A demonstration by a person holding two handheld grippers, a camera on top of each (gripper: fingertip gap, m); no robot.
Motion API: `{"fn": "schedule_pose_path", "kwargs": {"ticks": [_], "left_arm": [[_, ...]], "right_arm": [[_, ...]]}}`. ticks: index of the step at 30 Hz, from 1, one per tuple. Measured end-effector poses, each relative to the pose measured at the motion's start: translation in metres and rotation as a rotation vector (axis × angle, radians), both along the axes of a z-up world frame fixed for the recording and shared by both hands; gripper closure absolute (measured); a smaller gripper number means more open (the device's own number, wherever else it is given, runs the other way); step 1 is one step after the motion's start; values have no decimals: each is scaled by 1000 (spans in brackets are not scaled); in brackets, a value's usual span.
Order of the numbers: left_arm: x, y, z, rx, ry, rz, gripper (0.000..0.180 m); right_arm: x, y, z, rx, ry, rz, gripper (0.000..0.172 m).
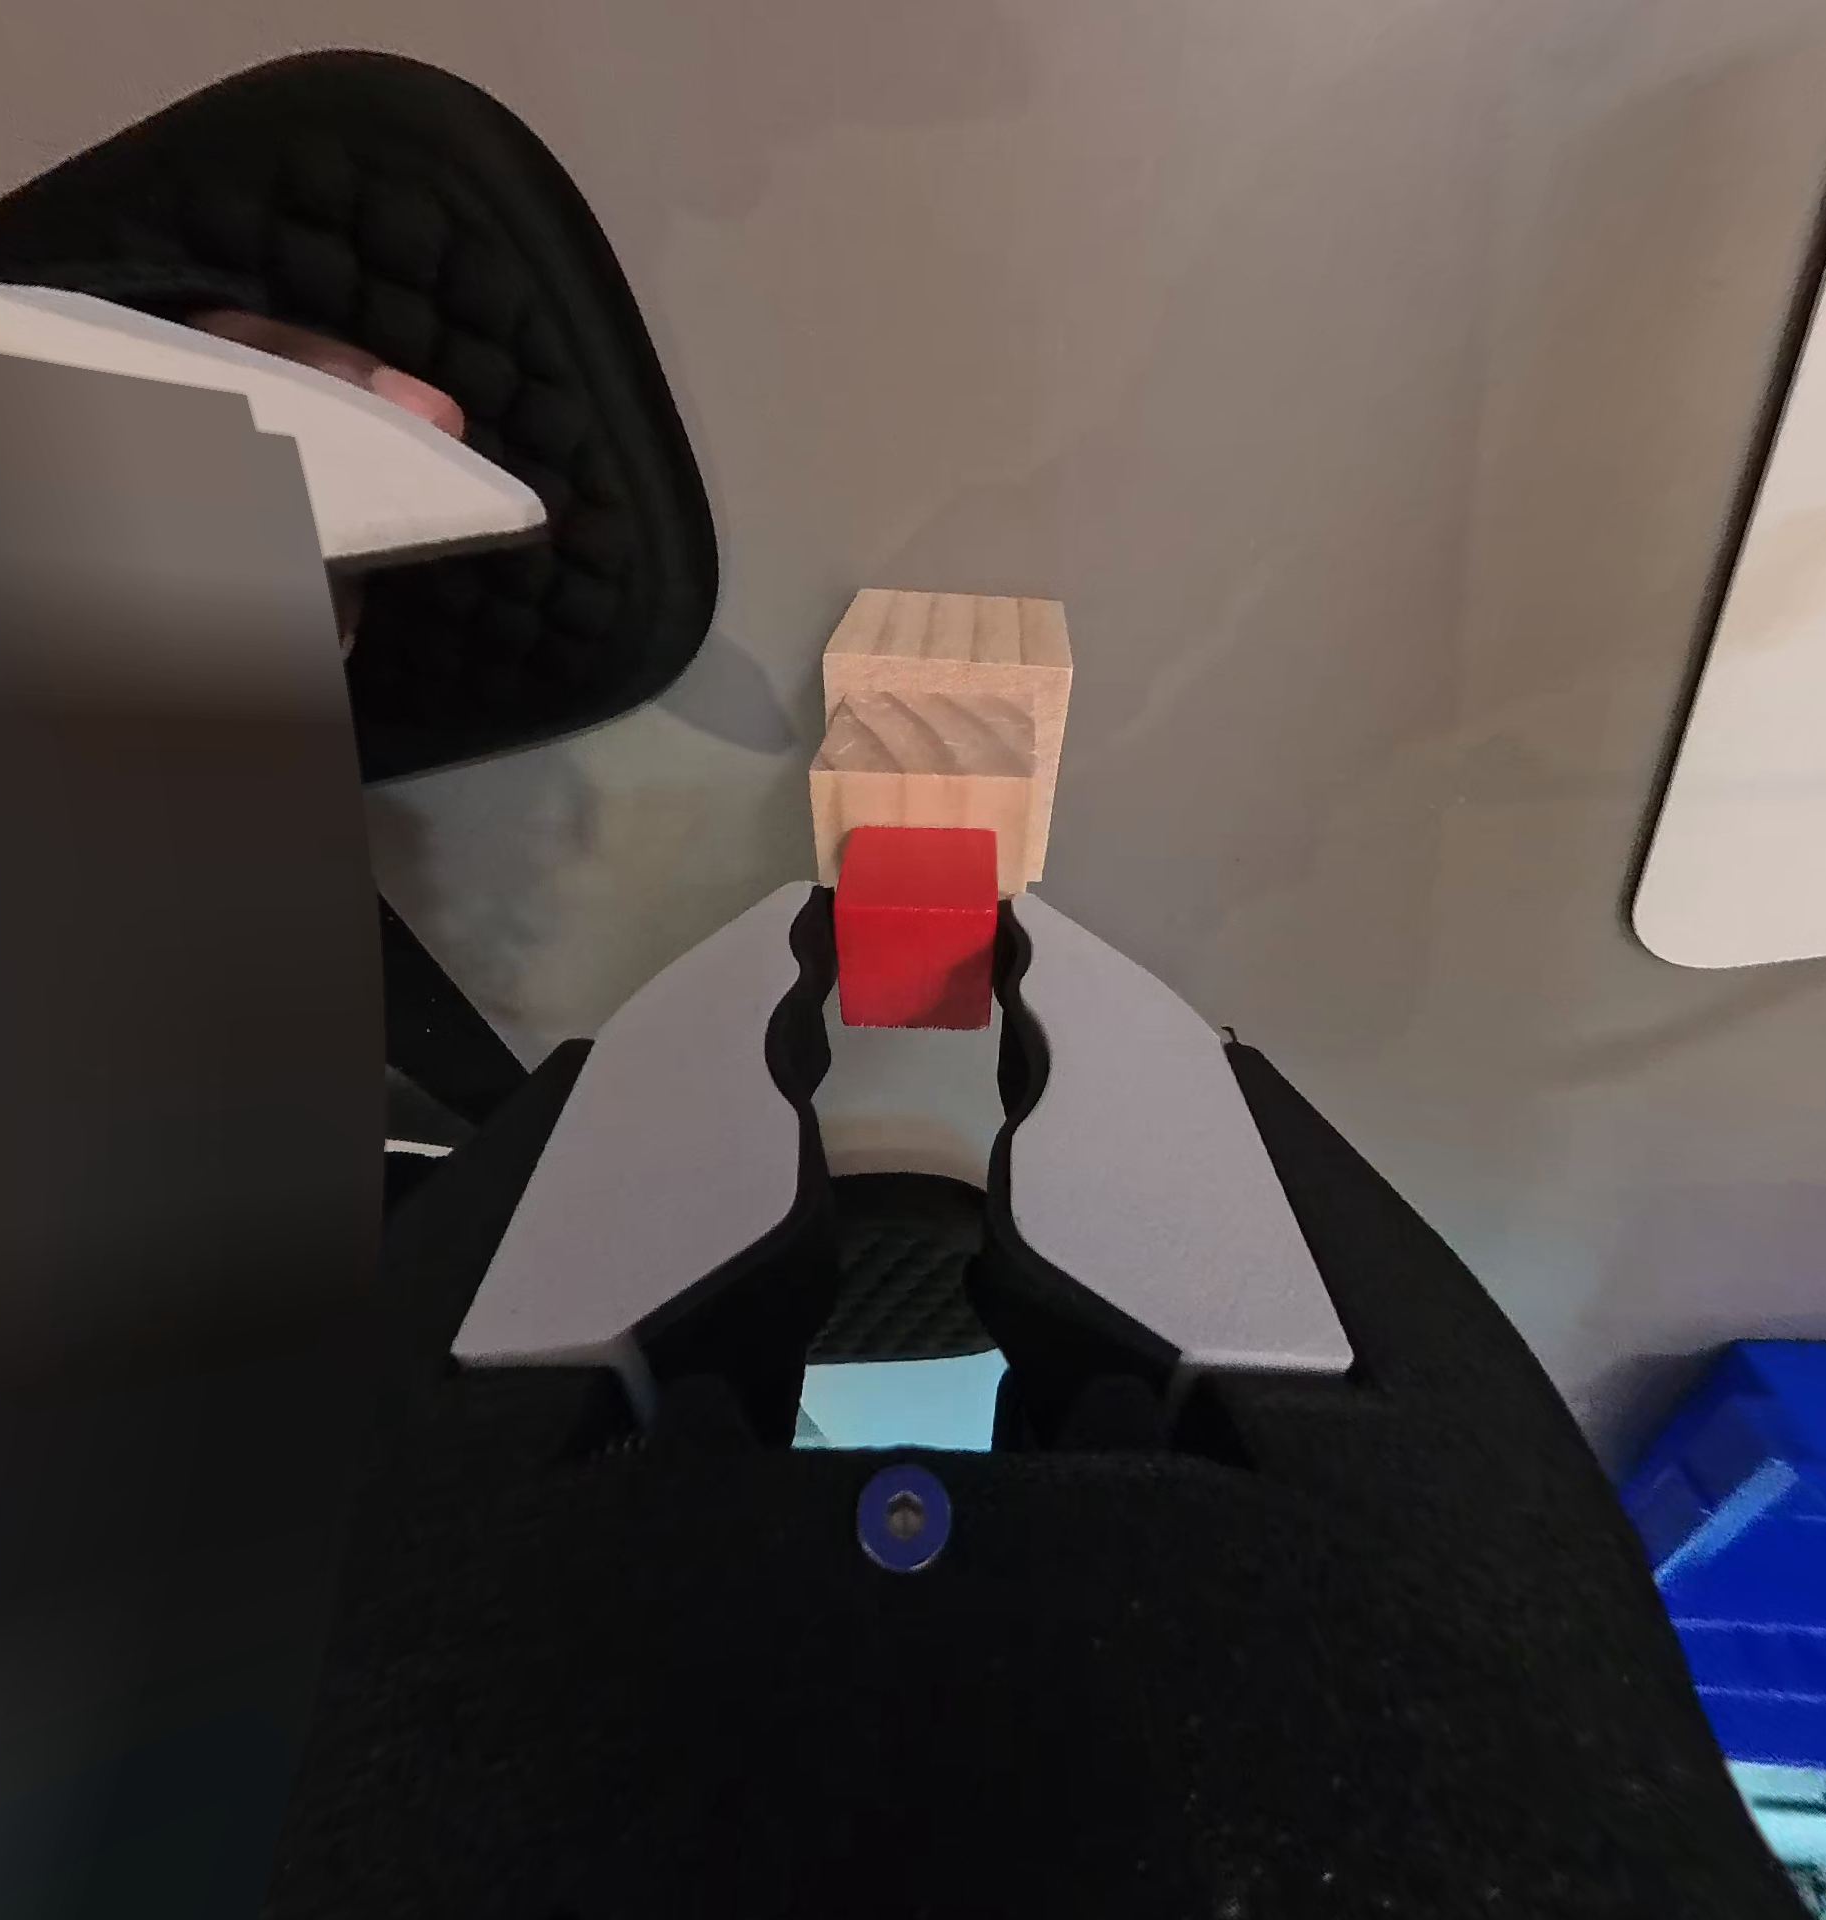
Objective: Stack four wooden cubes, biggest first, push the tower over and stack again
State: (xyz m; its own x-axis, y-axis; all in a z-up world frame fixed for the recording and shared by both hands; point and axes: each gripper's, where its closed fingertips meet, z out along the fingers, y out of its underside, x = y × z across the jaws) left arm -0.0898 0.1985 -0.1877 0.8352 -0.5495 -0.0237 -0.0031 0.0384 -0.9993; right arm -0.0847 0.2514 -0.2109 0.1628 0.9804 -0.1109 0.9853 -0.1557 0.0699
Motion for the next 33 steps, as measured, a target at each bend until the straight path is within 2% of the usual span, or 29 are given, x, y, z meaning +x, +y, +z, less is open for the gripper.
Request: {"fn": "schedule_pose_path", "kwargs": {"ticks": [7, 12, 15, 18, 21, 23, 24, 28, 33], "left_arm": [[0, 0, 0, 1, 2, -4, 53], [0, -1, 1, 4, -8, -5, 53], [0, -1, 1, 2, -9, -6, 53], [0, -1, 0, 3, -5, -6, 53], [0, -1, 0, 4, -1, -5, 53], [1, -1, 0, 4, 3, -5, 53], [1, -1, 0, 4, 6, -5, 53], [3, 0, -1, 1, 17, -9, 53], [3, 0, -2, -2, 26, -2, 52]], "right_arm": [[-2, -1, -1, 8, 12, 11, 135], [-1, 4, 4, 52, 41, 19, 109], [1, 13, 19, 132, 137, 24, 91], [15, 23, 34, 243, 228, 36, 81], [41, 31, 40, 328, 271, 74, 86], [61, 29, 37, 336, 317, 130, 101], [71, 26, 32, 324, 346, 174, 102], [130, 24, -6, 259, 327, 243, 112], [181, 24, -46, 212, 284, 228, 117]]}}
